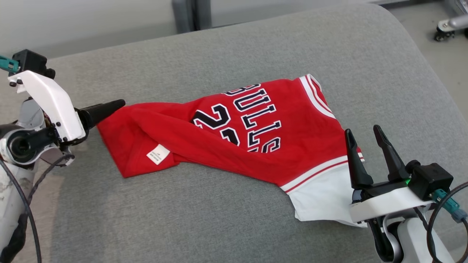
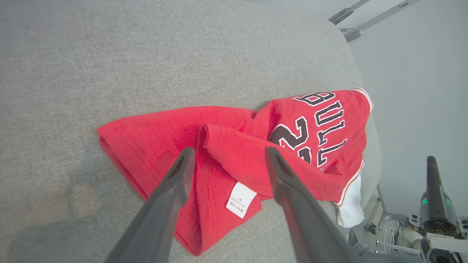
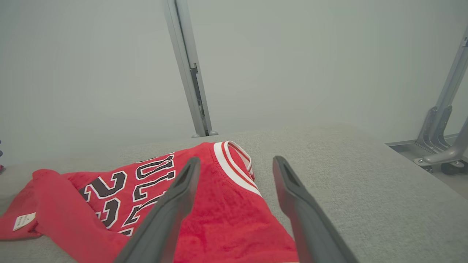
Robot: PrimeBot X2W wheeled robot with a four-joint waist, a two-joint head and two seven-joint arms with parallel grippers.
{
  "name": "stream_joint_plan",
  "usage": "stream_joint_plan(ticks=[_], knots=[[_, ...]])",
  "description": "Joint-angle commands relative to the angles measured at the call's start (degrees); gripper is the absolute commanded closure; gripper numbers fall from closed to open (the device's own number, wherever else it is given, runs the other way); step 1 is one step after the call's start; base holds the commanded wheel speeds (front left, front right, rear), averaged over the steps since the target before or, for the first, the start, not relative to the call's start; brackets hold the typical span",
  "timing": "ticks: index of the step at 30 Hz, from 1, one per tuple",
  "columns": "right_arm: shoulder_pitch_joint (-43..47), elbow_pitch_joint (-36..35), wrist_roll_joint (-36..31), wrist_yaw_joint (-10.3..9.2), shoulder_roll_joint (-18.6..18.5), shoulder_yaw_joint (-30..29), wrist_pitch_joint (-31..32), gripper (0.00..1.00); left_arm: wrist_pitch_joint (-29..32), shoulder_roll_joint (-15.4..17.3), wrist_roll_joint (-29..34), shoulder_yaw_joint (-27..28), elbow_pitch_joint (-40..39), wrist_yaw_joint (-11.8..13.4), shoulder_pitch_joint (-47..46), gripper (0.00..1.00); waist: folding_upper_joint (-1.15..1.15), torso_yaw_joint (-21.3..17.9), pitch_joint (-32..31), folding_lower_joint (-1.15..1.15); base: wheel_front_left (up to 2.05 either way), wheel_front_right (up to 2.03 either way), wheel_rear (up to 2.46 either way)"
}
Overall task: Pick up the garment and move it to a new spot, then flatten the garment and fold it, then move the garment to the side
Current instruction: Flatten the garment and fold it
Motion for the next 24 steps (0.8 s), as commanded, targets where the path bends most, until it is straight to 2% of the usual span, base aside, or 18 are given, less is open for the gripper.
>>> stream_joint_plan(ticks=[1,6,7,8,12,19,24], knots=[[1.0,-0.3,-0.3,0.02,-0.4,-0.1,-0.1,0.0,-2.2,0.0,0.4,-0.1,-1.8,-0.4,1.9,0.0,0.0,1.7,-1.7,0.0,0.0,0.0,0.0],[2.2,-1.3,-1.1,0.02,-0.6,-0.7,-0.1,0.0,-13.4,1.6,3.6,-1.7,-10.3,-0.5,7.3,0.0,0.0,3.6,-3.5,0.0,0.0,0.0,0.0],[2.4,-1.5,-1.3,0.02,-0.7,-0.8,-0.1,0.0,-16.2,1.5,4.3,-1.6,-11.4,-0.5,8.6,0.0,0.0,3.9,-3.7,0.0,0.0,0.0,0.0],[2.4,-1.5,-1.3,0.02,-0.7,-0.8,-0.1,0.0,-16.2,1.5,4.3,-1.6,-11.4,-0.5,8.6,0.0,0.0,3.9,-3.7,0.0,0.0,0.0,0.0],[3.2,-2.7,-1.7,0.02,-1.0,-1.6,-0.1,0.0,-27.5,1.2,9.5,-2.2,-14.1,-0.5,13.0,0.0,0.0,5.4,-4.6,0.0,0.0,0.0,0.0],[4.7,-4.6,-2.6,0.02,-1.5,-3.2,-0.1,0.0,-42.8,-2.3,17.3,-2.7,-16.1,2.7,18.7,0.0,0.0,7.7,-5.9,0.0,0.0,0.0,0.0],[5.2,-6.5,-3.2,0.02,-1.4,-4.3,-0.1,0.0,-47.9,-4.6,20.9,-4.2,-16.4,5.4,21.2,0.0,0.0,8.3,-6.1,0.0,0.0,0.0,0.0]])
